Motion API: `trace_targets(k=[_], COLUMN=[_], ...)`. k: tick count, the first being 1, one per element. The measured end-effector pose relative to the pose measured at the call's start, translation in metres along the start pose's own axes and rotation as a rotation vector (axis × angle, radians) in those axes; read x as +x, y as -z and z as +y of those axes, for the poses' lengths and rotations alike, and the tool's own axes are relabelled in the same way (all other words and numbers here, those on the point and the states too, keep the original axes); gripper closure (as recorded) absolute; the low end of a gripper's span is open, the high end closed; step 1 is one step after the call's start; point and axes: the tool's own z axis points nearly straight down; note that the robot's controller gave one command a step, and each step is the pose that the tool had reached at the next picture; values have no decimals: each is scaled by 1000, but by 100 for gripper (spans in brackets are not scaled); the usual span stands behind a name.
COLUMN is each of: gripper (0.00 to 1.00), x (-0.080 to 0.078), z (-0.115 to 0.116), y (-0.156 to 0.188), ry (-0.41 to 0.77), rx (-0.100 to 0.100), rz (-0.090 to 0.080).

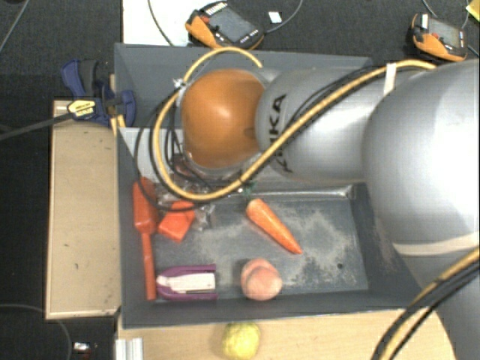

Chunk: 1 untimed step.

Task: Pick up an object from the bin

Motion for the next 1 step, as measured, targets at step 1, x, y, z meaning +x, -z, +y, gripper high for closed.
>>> trace_targets(k=[1], gripper=[100], x=[-2], z=[-2], y=[25], ry=[-6], rx=[5], rz=[-6])
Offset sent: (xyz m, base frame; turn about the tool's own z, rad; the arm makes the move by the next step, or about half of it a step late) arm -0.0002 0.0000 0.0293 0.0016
